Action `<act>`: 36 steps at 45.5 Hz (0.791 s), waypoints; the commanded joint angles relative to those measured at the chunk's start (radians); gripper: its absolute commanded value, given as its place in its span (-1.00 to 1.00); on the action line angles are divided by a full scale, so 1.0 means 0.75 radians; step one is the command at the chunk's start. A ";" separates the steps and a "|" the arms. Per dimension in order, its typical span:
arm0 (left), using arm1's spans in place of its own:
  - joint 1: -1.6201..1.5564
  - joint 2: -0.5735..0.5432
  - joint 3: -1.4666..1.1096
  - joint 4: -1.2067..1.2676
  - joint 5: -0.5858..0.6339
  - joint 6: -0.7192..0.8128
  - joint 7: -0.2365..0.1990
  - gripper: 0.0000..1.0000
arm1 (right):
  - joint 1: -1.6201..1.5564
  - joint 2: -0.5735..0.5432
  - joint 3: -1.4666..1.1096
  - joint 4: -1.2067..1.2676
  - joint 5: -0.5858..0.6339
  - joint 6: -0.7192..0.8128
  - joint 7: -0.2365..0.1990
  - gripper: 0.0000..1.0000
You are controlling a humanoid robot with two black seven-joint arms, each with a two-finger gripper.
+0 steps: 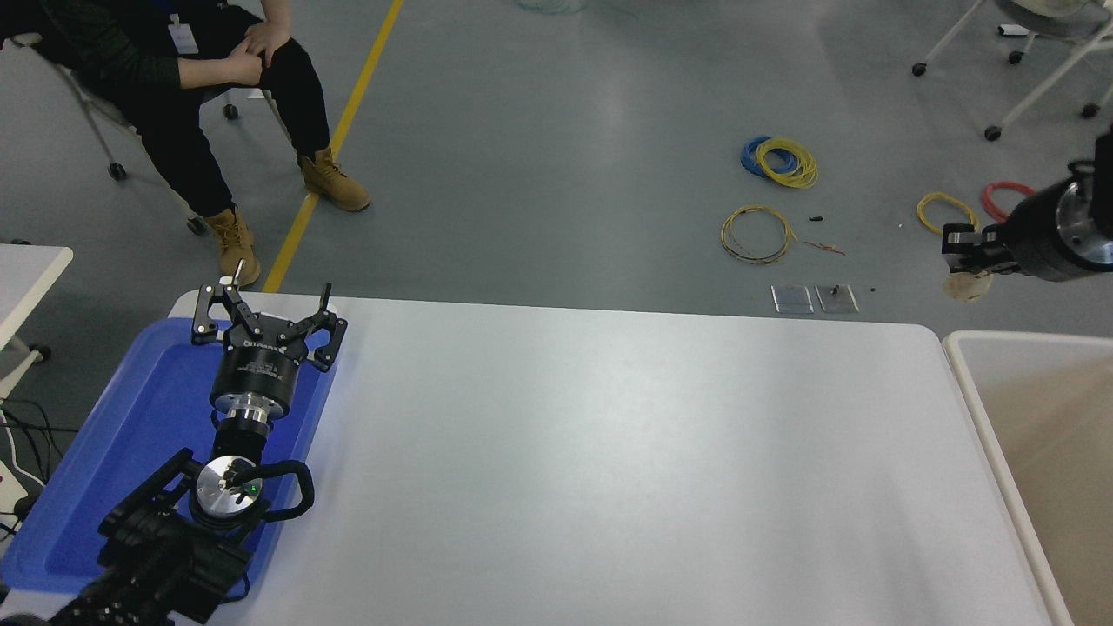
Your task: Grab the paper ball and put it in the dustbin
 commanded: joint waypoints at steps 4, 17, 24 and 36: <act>0.001 0.000 0.000 0.000 0.000 0.000 0.000 1.00 | -0.543 -0.104 0.286 -0.602 0.064 -0.115 0.001 -1.00; 0.001 0.000 0.000 0.000 0.000 0.000 0.000 1.00 | -1.016 -0.088 0.730 -1.115 0.064 -0.115 0.001 -1.00; 0.001 0.000 0.000 0.000 0.000 0.000 0.000 1.00 | -1.120 -0.059 0.881 -1.203 0.064 -0.127 0.003 -1.00; -0.001 0.000 0.000 0.000 0.000 0.000 0.000 1.00 | -1.292 0.004 1.167 -1.298 0.064 -0.244 0.003 -1.00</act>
